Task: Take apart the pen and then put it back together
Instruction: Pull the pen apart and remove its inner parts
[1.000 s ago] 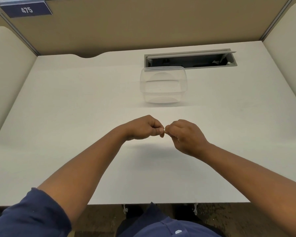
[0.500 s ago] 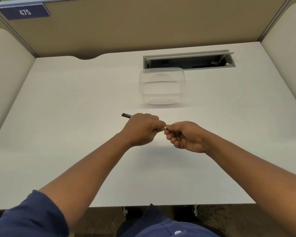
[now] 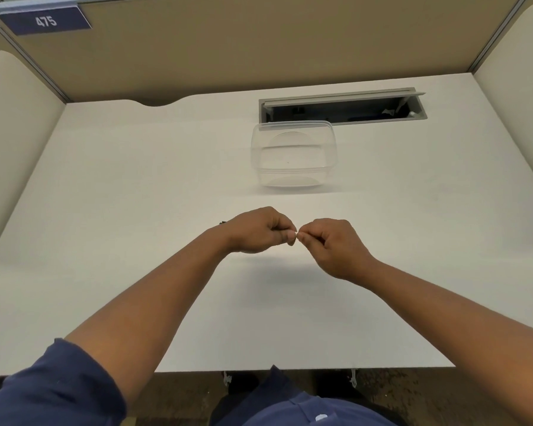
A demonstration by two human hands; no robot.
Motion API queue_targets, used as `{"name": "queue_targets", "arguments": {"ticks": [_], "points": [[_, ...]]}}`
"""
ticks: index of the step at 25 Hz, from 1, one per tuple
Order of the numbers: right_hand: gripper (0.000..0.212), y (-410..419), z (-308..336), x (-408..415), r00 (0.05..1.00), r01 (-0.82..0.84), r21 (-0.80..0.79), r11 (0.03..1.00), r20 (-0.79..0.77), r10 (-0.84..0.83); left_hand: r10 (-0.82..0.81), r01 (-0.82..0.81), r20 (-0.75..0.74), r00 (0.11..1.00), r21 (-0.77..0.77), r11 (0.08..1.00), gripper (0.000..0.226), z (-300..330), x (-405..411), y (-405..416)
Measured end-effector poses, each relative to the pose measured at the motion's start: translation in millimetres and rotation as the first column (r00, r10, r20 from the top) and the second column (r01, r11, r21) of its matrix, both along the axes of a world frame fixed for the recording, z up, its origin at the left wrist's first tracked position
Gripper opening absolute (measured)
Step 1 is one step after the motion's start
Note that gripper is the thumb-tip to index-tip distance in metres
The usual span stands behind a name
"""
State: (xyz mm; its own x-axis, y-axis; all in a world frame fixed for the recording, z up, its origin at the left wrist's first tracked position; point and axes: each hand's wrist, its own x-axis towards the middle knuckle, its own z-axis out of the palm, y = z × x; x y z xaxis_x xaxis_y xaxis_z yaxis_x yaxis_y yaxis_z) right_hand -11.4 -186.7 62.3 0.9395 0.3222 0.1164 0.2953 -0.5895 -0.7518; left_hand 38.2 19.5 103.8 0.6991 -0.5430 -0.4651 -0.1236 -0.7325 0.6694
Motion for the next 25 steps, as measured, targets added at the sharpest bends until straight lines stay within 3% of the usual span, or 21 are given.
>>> {"name": "queue_targets", "arguments": {"ticks": [2,4,5,6,7,8,10,11,13,15,17,21,23,25], "points": [[0.013,-6.4,-7.2,3.3,0.918,-0.079,-0.216,0.973,0.366,0.155,0.03,-0.042,-0.126,0.992,-0.099,0.994,0.022,0.0,0.4,1.4],[0.007,-13.6,-12.7,7.1,0.805,-0.096,-0.333,0.938,0.528,0.27,0.053,-0.081,-0.192,0.98,-0.14,0.987,0.022,0.3,-0.8,1.7],[0.009,-14.2,-13.6,7.1,0.809,-0.093,-0.33,0.939,0.525,0.264,0.054,-0.08,-0.181,0.982,-0.141,0.987,0.021,-0.1,-1.7,1.4],[0.012,-11.9,-11.7,5.7,0.87,-0.092,-0.276,0.957,0.445,0.212,0.048,-0.063,-0.129,0.991,-0.119,0.991,0.021,-0.9,-2.4,0.8],[0.017,-8.0,-6.0,4.1,0.964,-0.078,-0.156,0.985,0.242,0.114,0.038,-0.042,-0.049,0.998,-0.067,0.997,0.02,-2.2,-3.1,0.4],[0.019,-3.3,1.6,3.3,0.996,-0.021,0.008,1.0,-0.089,0.022,0.022,-0.022,0.044,0.999,0.002,1.0,0.02,-4.5,-3.9,0.4],[0.023,4.0,15.1,3.6,0.777,0.194,0.257,0.947,-0.63,0.012,-0.024,0.003,0.22,0.975,0.097,0.995,0.021,-8.4,-6.7,0.8],[0.025,4.4,18.8,5.5,0.658,0.283,0.313,0.907,-0.751,0.054,-0.051,0.02,0.305,0.951,0.105,0.994,0.022,-10.5,-8.6,0.9],[0.026,3.1,24.0,9.1,0.517,0.395,0.356,0.847,-0.848,0.115,-0.108,0.069,0.453,0.885,0.102,0.992,0.024,-14.2,-11.3,1.1],[0.026,2.6,25.8,11.3,0.473,0.427,0.351,0.833,-0.872,0.125,-0.145,0.101,0.525,0.838,0.112,0.989,0.025,-17.1,-11.4,1.1],[0.025,3.9,24.2,11.7,0.535,0.38,0.315,0.87,-0.842,0.07,-0.151,0.1,0.51,0.847,0.127,0.987,0.024,-18.0,-11.4,1.3],[0.025,8.3,17.1,6.1,0.785,0.226,0.161,0.961,-0.614,-0.081,-0.078,0.034,0.31,0.948,0.145,0.989,0.022,-10.9,-8.2,-0.5],[0.026,9.8,11.3,1.8,0.905,0.128,0.059,0.99,-0.414,-0.093,-0.05,0.025,0.166,0.985,0.146,0.989,0.021,-5.1,-4.3,-1.0],[0.024,7.5,0.8,0.5,0.998,-0.002,-0.068,0.998,-0.059,-0.002,-0.009,0.009,0.0,1.0,0.052,0.999,0.021,-3.4,-0.4,2.5]]}}
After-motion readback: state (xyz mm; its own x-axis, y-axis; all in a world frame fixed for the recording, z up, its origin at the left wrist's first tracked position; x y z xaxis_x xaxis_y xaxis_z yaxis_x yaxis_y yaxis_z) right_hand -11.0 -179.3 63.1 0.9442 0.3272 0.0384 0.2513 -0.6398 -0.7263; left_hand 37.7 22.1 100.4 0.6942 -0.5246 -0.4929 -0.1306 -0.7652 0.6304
